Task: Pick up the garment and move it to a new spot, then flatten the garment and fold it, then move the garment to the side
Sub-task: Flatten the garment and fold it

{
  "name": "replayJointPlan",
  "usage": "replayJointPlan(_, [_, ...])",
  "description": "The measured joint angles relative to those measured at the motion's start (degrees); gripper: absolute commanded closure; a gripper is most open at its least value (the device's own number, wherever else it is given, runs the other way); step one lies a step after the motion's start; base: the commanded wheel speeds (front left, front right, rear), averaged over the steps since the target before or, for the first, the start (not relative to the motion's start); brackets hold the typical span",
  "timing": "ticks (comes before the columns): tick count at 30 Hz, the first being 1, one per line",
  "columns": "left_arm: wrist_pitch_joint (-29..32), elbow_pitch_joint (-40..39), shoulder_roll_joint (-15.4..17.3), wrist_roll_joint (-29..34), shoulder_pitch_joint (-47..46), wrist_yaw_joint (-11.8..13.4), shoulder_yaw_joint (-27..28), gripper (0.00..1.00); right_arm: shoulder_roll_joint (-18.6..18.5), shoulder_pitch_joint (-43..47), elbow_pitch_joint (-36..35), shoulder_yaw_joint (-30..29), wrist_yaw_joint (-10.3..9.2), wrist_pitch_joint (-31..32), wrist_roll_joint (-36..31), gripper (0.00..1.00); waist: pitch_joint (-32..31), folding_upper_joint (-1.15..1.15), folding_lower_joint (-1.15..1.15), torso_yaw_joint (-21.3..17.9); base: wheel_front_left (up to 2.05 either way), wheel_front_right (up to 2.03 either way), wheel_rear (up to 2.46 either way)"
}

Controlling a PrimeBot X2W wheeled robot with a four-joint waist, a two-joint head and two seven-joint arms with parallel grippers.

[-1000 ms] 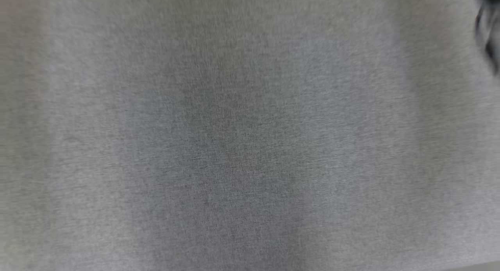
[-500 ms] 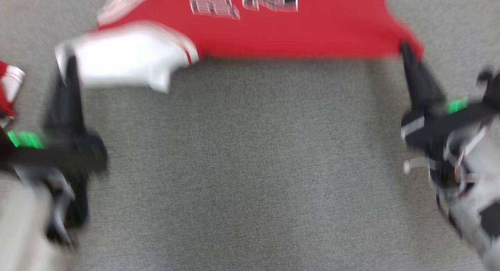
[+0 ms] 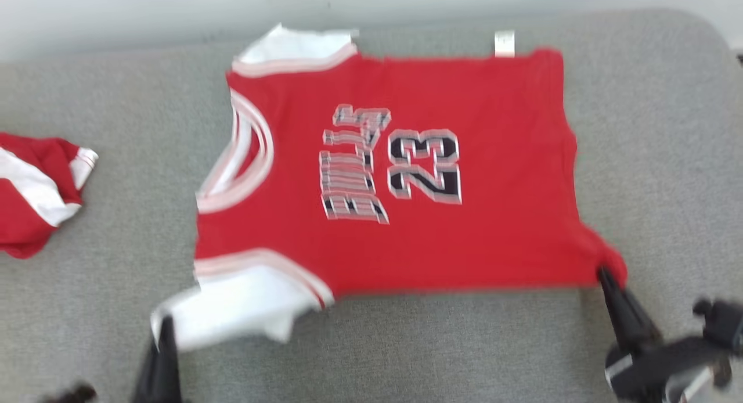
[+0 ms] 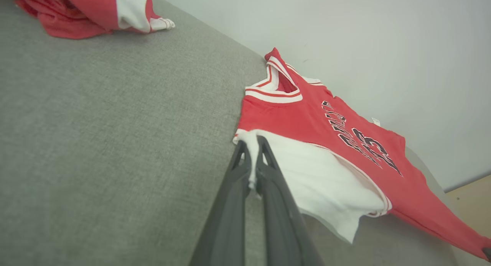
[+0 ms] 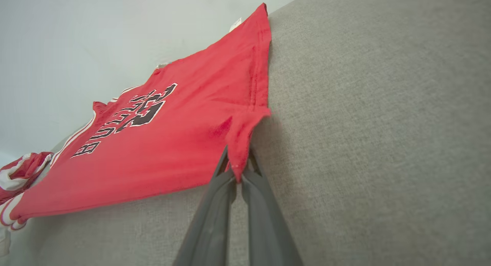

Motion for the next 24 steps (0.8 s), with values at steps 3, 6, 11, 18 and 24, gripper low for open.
replayJointPlan(3, [0.00,0.22,-2.18,1.00,4.95,-0.97,0.35,1.00,0.43,5.16,-0.53,-1.68,0.00,0.30,-1.11,1.00,-1.77,0.00,0.00,0.13,0.00,0.00,0.00])
replayJointPlan(6, [0.00,0.76,-3.71,2.03,8.55,-1.49,0.53,1.00,1.02,10.21,-1.25,-3.97,0.02,0.75,-2.41,1.00,-3.33,0.00,0.00,0.43,0.00,0.00,0.00])
replayJointPlan(11, [0.00,1.36,-5.66,2.77,13.02,-2.56,0.43,1.00,2.18,17.76,-2.31,-7.86,0.10,3.34,-5.06,1.00,-5.21,0.00,0.01,1.31,0.00,0.00,0.00])
replayJointPlan(18, [0.00,3.04,-6.43,4.15,14.35,-4.74,-0.03,1.00,5.71,22.14,-5.01,-13.39,0.09,6.93,-7.56,1.00,-6.56,0.01,0.02,2.14,0.00,0.00,0.00])
replayJointPlan(24, [0.27,3.34,-5.47,6.28,8.52,-6.61,-1.64,1.00,8.98,22.44,-8.96,-16.86,0.09,12.66,-9.31,1.00,-7.23,0.02,0.02,1.60,0.00,0.00,0.00])
